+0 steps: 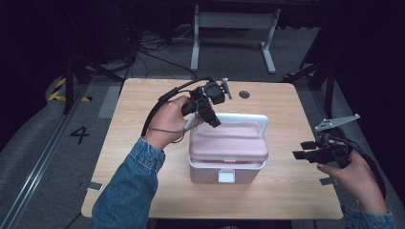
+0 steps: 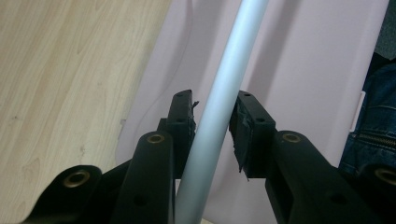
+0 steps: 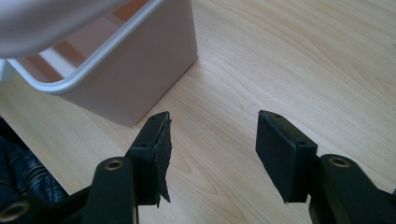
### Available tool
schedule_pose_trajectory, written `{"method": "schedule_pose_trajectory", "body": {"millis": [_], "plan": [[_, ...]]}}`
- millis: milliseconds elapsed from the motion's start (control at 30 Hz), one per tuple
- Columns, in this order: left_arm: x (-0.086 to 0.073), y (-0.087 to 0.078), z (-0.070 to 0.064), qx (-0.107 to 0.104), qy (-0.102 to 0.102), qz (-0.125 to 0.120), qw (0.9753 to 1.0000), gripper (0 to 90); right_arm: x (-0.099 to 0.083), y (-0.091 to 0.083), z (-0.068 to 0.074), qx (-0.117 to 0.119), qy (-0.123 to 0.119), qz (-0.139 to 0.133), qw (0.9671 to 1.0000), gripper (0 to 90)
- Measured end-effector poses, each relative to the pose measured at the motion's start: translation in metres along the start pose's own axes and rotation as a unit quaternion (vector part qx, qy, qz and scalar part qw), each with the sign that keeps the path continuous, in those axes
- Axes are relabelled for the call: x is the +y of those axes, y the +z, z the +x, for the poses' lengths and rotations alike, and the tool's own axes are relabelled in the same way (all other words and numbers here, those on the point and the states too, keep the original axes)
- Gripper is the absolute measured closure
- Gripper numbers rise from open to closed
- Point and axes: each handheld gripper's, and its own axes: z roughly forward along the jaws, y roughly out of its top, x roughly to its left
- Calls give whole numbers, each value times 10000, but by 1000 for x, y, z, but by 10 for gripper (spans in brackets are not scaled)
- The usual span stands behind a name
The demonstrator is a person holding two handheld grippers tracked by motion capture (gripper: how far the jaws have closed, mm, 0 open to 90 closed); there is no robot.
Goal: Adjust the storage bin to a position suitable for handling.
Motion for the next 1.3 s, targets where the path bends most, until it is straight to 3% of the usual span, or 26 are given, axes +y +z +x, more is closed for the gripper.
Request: {"method": "schedule_pose_trajectory", "body": {"millis": [200, 467, 600, 767, 867, 1000, 1100, 1300], "plan": [[5, -4, 3, 36, -18, 72, 10000, 694, 0, -1, 1, 61, -29, -59, 10000, 466], [6, -5, 11, -64, -165, -23, 9998, 682, 2, -4, 4, 108, -187, -253, 9994, 508], [6, -5, 13, -73, -209, -38, 9997, 677, 4, -4, 12, 218, -401, -494, 9977, 583], [6, -6, 15, -64, -244, -33, 9997, 666, 8, 0, 19, 297, -493, -618, 9964, 651], [5, -7, 17, -48, -264, -81, 9996, 657, 11, 5, 26, 576, -673, -643, 9940, 744], [6, -7, 17, -49, -267, -78, 9996, 654, 13, 14, 36, 892, -1043, -809, 9872, 844], [6, -7, 17, -45, -265, -74, 9996, 653, 16, 23, 43, 1069, -1094, -883, 9843, 896], [5, -8, 19, -47, -274, -91, 9996, 646, 15, 45, 51, 1383, -1166, -1129, 9770, 900]]}}
